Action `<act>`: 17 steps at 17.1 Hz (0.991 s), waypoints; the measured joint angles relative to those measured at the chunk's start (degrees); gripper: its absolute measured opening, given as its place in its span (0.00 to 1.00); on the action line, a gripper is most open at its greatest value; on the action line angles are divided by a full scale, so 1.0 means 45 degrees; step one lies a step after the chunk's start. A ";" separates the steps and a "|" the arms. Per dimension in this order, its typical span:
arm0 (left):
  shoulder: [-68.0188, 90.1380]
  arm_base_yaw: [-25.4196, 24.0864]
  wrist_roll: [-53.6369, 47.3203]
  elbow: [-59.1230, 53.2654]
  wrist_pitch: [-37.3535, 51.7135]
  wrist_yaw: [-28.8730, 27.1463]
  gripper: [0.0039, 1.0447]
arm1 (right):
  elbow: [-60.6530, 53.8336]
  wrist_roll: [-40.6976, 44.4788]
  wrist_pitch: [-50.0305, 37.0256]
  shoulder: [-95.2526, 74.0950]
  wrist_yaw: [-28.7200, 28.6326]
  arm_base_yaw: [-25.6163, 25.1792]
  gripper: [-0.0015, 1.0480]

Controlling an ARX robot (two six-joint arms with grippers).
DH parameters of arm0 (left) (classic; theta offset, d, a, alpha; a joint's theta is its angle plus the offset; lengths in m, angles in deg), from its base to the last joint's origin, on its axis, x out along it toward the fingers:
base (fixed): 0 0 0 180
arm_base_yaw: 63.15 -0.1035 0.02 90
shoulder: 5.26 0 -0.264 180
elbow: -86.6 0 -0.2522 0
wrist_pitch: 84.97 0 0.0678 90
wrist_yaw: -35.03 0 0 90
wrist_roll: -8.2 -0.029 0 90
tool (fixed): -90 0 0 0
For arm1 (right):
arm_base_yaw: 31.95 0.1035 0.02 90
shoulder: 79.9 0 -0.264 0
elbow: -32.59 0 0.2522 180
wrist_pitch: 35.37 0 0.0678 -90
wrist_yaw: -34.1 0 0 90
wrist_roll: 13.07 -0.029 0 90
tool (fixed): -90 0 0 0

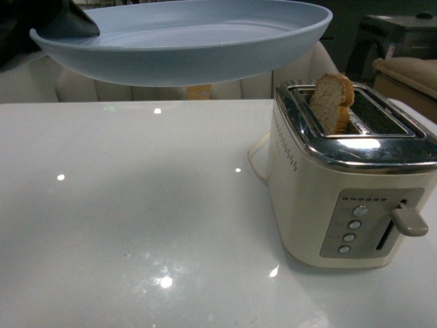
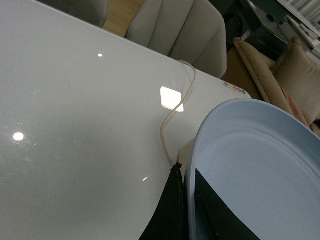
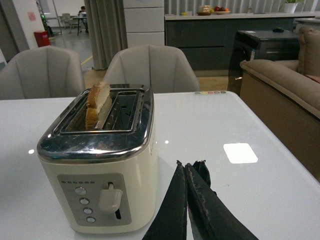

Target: Left arm holds plate, right arm toasts bread

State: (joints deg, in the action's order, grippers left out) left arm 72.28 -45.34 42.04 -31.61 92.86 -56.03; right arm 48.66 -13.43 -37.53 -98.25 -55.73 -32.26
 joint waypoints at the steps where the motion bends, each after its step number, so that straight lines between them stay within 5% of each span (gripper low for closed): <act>1: 0.0000 0.0000 0.0000 0.0000 0.0000 0.0000 0.03 | -0.0204 0.0000 -0.0219 0.0228 0.0005 0.0000 0.02; 9: 0.0000 0.0000 0.0000 0.0000 0.0000 0.0000 0.03 | -0.0364 0.0005 0.1409 0.1962 0.0000 0.0000 0.02; 10: 0.0000 0.0000 0.0000 0.0000 0.0000 0.0000 0.03 | -0.0359 0.0010 0.3288 0.3133 -0.0058 0.0000 0.02; 17: 0.0000 0.0000 0.0000 0.0000 0.0010 0.0024 0.03 | -0.0359 0.0005 0.3585 0.4031 -0.0039 0.0000 0.02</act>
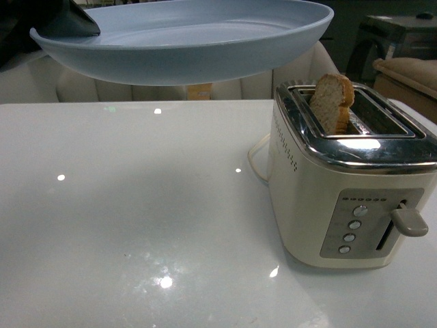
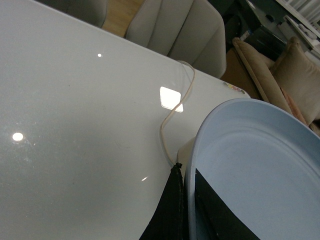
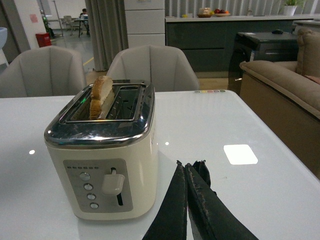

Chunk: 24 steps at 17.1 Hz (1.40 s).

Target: Left arm holds plate, right arm toasts bread

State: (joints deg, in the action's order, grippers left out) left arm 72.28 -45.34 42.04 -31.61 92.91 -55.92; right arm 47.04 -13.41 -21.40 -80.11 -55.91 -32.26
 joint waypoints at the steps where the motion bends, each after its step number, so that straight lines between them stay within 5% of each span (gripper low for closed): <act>1: 0.0000 0.0000 0.0000 0.0000 -0.0015 -0.0005 0.03 | 0.0000 0.0010 0.0000 0.0000 0.0000 0.0000 0.03; 11: 0.0000 0.0000 0.0000 0.0000 -0.0010 0.0000 0.03 | 0.0000 0.0005 0.0000 0.0000 0.0000 0.0000 0.96; 19: 0.0024 -0.0049 -0.1685 -0.0160 0.1316 -0.0986 0.03 | 0.0000 0.0005 0.0000 0.0000 0.0000 0.0000 0.94; 24: 0.0141 -0.0816 -0.2482 -0.0146 0.1588 0.0272 0.03 | 0.0000 0.0005 0.0000 0.0000 0.0000 0.0000 0.94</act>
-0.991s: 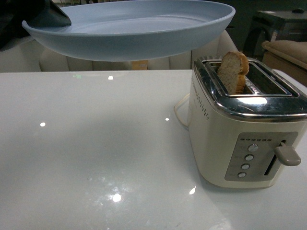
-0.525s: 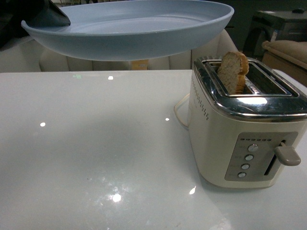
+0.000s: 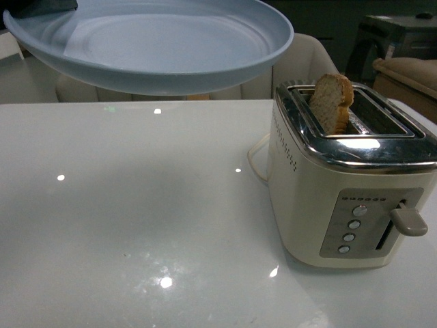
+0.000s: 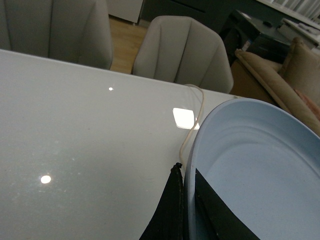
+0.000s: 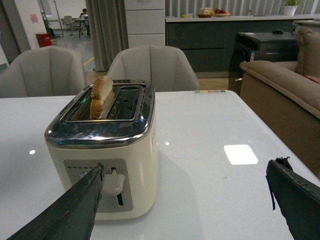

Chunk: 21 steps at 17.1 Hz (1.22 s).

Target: Left arm holds plate, right arm toasts bread

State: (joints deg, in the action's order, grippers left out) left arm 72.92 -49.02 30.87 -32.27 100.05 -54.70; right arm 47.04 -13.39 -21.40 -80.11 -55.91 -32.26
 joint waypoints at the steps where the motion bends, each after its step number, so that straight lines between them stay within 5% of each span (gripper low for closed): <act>1: 0.0146 -0.0170 0.0194 0.0000 0.0214 0.0238 0.03 | 0.0000 0.0000 -0.0005 0.0000 0.0000 0.0000 0.94; 6: 0.4085 -0.2973 0.1307 -0.0306 0.2696 -0.0180 0.03 | 0.0000 0.0000 -0.0005 0.0000 0.0000 0.0000 0.94; 21: 0.8189 -0.4930 0.0918 -0.0782 0.4653 -0.1409 0.03 | 0.0000 0.0000 0.0000 0.0000 0.0000 0.0000 0.94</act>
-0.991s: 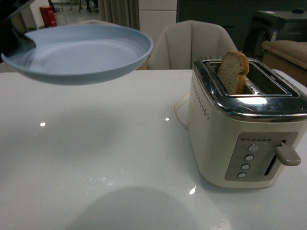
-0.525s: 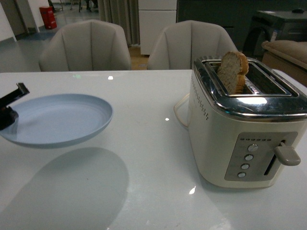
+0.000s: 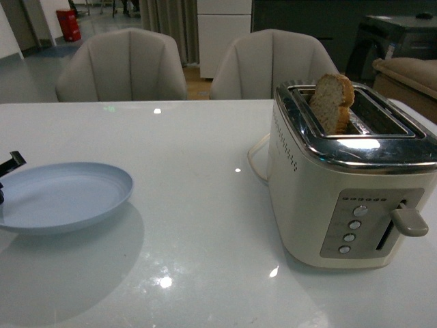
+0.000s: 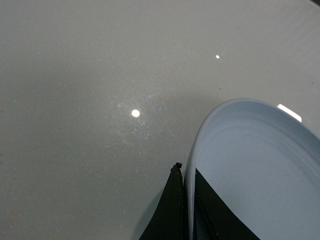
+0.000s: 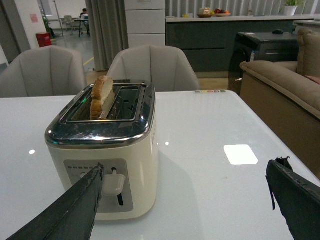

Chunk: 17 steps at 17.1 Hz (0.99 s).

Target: Left arm holds plate, right arm toasts bread

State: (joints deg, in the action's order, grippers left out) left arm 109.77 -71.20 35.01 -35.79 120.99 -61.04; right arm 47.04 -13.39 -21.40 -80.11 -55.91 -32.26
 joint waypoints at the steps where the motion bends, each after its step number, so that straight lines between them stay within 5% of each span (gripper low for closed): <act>1: 0.0073 -0.0010 -0.0005 0.0146 -0.0005 -0.0102 0.03 | 0.0000 0.0000 -0.0005 0.0000 0.0000 0.0000 0.94; 17: 0.1647 0.0005 -0.0403 0.1088 -0.0136 -0.0665 0.03 | 0.0000 0.0000 -0.0005 0.0000 0.0000 0.0000 0.94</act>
State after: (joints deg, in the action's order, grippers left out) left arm 117.18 -71.18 33.19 -30.89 120.38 -64.03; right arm 47.04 -13.39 -21.42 -80.11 -55.91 -32.26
